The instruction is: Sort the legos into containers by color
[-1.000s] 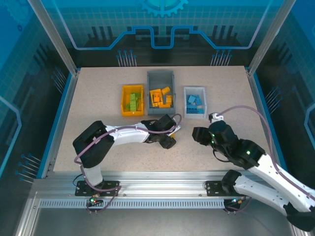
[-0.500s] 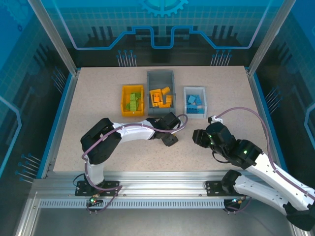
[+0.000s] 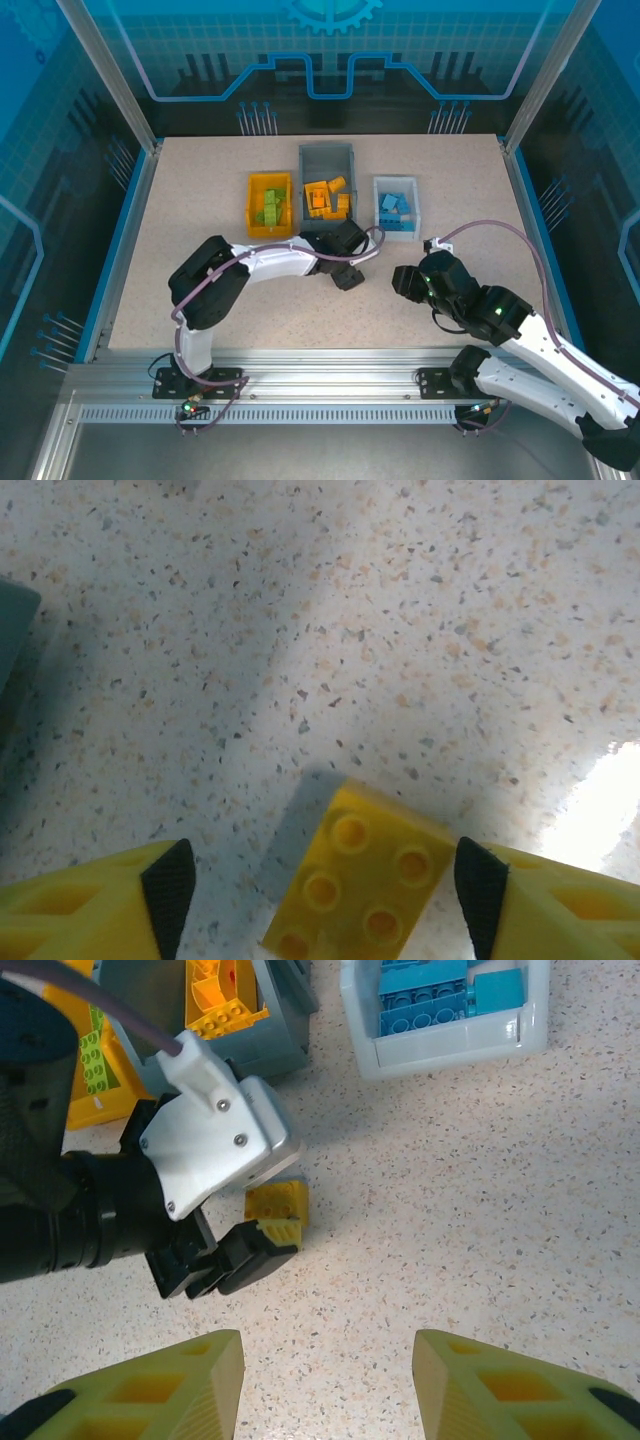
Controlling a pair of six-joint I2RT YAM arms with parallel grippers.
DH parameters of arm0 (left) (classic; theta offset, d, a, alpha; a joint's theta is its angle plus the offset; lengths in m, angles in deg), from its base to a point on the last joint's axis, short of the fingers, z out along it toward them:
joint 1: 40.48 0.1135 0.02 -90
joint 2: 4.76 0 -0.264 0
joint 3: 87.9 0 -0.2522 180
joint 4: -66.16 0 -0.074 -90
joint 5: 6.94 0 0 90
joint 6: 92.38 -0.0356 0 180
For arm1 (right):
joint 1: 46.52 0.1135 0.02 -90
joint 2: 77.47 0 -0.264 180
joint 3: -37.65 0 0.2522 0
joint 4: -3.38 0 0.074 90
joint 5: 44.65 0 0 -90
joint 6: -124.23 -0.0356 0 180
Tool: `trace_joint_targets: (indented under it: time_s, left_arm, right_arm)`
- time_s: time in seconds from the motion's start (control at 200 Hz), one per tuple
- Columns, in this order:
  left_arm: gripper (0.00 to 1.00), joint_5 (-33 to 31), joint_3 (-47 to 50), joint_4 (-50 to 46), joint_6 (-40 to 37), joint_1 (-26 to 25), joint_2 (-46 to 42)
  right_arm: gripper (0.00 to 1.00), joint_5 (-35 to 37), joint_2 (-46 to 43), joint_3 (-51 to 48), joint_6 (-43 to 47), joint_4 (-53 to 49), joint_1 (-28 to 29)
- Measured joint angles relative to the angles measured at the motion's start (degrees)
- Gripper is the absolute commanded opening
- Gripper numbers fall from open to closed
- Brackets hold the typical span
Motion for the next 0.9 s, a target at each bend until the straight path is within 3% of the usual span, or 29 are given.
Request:
trace_joint_targets:
  time_s: [0.23,0.35,0.435,0.475,0.61,0.745,0.9]
  left_arm:
    - [0.59,2.1,-1.2,-1.9,-0.9,0.5,2.5]
    - [0.4,2.7,-1.2,-3.0,0.3,0.5,2.5]
    - [0.17,3.2,-1.2,-3.5,0.7,0.5,2.3]
    - [0.11,3.4,-1.2,-3.6,1.4,0.5,2.1]
    - [0.13,3.3,-0.7,-3.9,5.0,0.5,-0.1]
    - [0.16,3.4,1.0,-5.6,10.3,1.0,-4.8]
    - [0.17,4.1,0.5,-6.9,17.1,5.7,-11.8]
  right_arm:
    - [0.49,0.0,-0.3,0.0,0.0,-0.6,0.0]
    - [0.49,0.0,-1.1,0.0,0.0,-0.7,-0.1]
    - [0.5,0.0,-1.1,0.0,0.0,-0.7,-0.1]
    - [0.5,0.0,-1.1,0.0,0.0,-0.7,-0.1]
    - [0.53,-2.3,-1.0,0.0,1.3,0.7,-0.2]
    - [0.56,-9.5,-0.5,-0.3,6.5,7.0,-0.2]
    - [0.56,-14.8,4.7,2.0,11.8,11.1,-0.4]
